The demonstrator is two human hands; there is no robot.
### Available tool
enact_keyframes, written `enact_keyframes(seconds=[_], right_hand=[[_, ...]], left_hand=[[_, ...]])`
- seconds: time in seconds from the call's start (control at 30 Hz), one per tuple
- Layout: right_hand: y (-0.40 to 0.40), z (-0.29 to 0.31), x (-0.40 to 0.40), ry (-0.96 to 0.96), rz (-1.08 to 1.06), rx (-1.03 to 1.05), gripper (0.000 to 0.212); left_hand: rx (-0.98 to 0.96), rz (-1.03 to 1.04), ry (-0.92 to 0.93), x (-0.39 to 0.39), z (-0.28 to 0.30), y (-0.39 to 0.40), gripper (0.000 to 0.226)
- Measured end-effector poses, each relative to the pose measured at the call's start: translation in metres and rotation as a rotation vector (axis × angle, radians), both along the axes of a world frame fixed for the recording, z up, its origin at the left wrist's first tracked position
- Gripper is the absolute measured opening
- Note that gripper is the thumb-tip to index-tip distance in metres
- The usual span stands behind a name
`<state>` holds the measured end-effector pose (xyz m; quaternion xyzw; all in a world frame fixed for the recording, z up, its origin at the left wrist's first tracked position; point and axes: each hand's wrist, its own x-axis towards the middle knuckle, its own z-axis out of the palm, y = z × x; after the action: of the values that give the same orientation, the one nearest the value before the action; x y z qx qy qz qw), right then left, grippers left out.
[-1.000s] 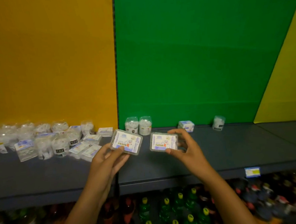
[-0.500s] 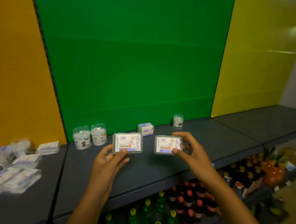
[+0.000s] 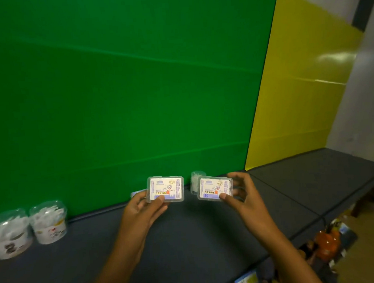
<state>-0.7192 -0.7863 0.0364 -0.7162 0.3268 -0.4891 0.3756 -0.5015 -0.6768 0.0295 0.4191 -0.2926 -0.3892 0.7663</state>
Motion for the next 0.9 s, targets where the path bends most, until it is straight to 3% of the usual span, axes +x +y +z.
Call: enact_keyframes(seconds=[0.43,0.63,0.9], right_hand=[[-0.105,-0.008,-0.013,-0.055,-0.079,0.037,0.042],[-0.153,-0.01,-0.015,-0.109,-0.007,0.047,0.041],[-0.245,-0.022,-0.055,-0.022,0.114,0.055,0.039]], left_hand=[[0.068,-0.081,-0.062,-0.023,-0.008,-0.108,0.025],[0.087,-0.021,-0.085,-0.039,-0.005,-0.142,0.03],[0.174,0.062,-0.234,-0.08,-0.011,-0.197,0.035]])
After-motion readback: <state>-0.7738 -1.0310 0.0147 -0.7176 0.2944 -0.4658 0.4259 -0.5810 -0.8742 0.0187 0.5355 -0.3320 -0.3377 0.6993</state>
